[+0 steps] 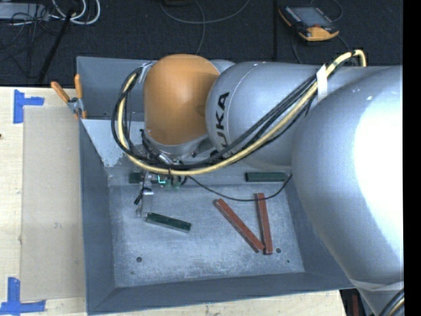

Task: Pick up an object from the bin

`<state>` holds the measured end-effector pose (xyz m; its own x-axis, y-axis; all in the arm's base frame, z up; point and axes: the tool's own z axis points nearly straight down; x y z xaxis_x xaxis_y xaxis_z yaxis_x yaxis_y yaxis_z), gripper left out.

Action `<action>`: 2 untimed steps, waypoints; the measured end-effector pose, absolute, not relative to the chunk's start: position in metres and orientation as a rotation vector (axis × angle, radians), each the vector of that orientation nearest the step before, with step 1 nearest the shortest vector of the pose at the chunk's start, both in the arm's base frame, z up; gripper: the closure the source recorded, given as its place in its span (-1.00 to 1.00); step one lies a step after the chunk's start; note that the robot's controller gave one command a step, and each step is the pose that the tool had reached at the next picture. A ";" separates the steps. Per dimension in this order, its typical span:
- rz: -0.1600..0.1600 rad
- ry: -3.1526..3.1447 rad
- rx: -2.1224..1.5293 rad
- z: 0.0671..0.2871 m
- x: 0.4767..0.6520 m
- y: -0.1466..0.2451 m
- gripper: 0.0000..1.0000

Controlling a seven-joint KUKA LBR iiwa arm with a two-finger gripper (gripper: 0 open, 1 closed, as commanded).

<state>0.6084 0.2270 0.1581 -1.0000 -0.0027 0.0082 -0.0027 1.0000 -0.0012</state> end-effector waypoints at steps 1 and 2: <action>0.009 -3.127 -0.063 0.064 0.541 0.164 -1.00; -0.001 -3.139 -0.064 0.070 0.545 0.167 1.00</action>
Offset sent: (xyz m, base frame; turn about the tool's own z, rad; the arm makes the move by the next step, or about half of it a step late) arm -0.0633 -0.0601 -0.0881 0.0394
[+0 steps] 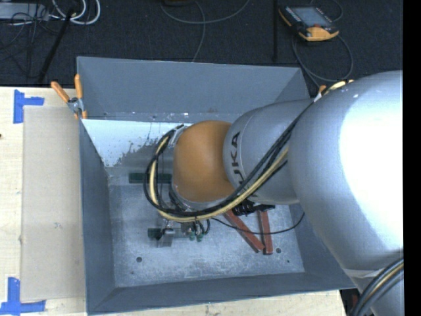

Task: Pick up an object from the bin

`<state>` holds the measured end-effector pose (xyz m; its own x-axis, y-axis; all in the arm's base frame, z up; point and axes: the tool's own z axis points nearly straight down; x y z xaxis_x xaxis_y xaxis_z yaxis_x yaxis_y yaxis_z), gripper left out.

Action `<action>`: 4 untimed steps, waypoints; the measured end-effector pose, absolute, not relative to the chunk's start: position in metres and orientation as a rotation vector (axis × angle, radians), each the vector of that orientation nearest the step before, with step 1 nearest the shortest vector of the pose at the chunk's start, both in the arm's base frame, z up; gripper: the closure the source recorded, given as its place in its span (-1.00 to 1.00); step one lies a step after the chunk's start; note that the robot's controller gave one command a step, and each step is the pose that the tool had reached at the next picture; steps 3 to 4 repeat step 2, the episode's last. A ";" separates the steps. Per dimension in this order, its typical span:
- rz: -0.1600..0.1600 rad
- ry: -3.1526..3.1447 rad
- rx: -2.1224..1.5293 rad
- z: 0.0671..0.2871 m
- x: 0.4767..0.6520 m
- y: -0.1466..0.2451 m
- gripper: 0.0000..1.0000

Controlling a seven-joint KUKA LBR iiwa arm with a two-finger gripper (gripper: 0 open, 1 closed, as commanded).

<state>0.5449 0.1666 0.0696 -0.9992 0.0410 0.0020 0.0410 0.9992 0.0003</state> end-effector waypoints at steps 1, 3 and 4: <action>-0.005 -3.148 -0.073 0.199 0.543 0.175 1.00; 0.000 -3.096 0.565 0.253 0.549 0.153 1.00; 0.000 -3.096 0.565 0.253 0.549 0.153 1.00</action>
Offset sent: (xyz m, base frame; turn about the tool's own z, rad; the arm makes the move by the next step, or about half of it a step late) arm -0.0037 0.0081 0.1251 0.0073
